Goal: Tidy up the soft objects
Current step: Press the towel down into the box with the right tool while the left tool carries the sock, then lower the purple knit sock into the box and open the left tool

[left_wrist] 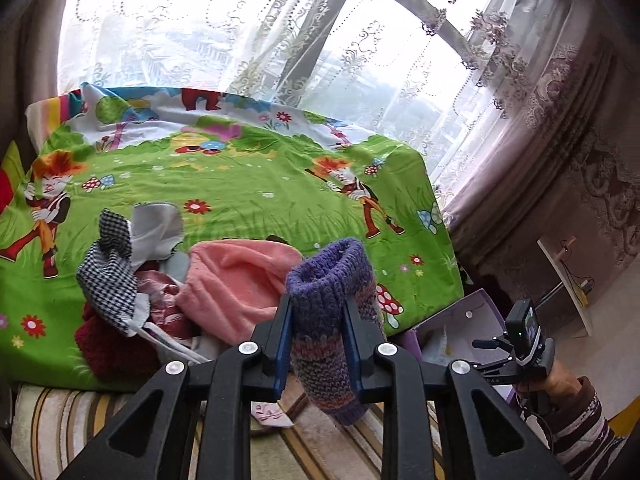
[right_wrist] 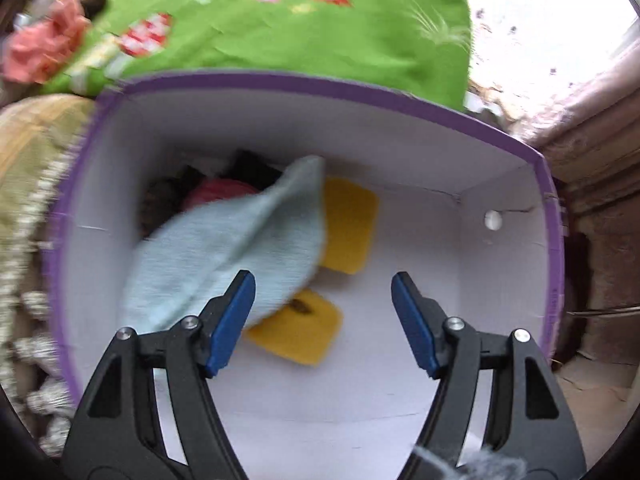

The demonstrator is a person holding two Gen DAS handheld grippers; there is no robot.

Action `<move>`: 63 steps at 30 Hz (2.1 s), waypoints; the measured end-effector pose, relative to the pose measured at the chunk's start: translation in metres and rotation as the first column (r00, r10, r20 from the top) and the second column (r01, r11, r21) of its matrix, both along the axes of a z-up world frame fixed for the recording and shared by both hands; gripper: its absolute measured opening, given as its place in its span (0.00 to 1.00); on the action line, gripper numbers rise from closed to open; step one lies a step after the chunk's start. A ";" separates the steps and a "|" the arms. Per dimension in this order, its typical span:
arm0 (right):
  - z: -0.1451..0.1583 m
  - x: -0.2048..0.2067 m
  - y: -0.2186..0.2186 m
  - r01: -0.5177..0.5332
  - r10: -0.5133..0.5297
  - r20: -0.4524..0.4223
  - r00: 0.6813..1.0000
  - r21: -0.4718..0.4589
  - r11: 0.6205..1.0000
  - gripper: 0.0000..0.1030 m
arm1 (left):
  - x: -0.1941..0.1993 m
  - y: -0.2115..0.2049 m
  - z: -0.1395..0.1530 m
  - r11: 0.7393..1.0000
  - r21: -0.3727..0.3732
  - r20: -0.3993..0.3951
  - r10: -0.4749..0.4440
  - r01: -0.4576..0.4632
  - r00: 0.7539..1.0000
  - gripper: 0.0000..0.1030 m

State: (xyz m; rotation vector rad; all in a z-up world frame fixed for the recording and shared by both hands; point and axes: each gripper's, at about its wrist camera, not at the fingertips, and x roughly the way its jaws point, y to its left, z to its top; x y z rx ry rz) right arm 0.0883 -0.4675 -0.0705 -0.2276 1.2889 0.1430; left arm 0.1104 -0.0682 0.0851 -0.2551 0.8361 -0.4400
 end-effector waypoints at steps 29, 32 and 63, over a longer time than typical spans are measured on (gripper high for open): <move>0.005 0.049 0.001 0.037 -0.058 0.099 0.993 0.207 0.978 0.83 | -0.010 -0.093 0.008 0.978 -0.013 -0.009 -0.209 0.209 0.978 0.24; 0.017 0.034 -0.038 0.146 -0.167 0.098 0.981 0.188 0.971 0.83 | -0.004 -0.117 0.008 0.964 -0.044 -0.018 -0.264 0.263 0.964 0.24; 0.077 -0.111 -0.161 0.456 -0.533 0.242 0.811 0.309 0.835 0.84 | -0.088 -0.421 -0.148 0.125 0.264 -0.512 -0.822 0.956 0.248 0.49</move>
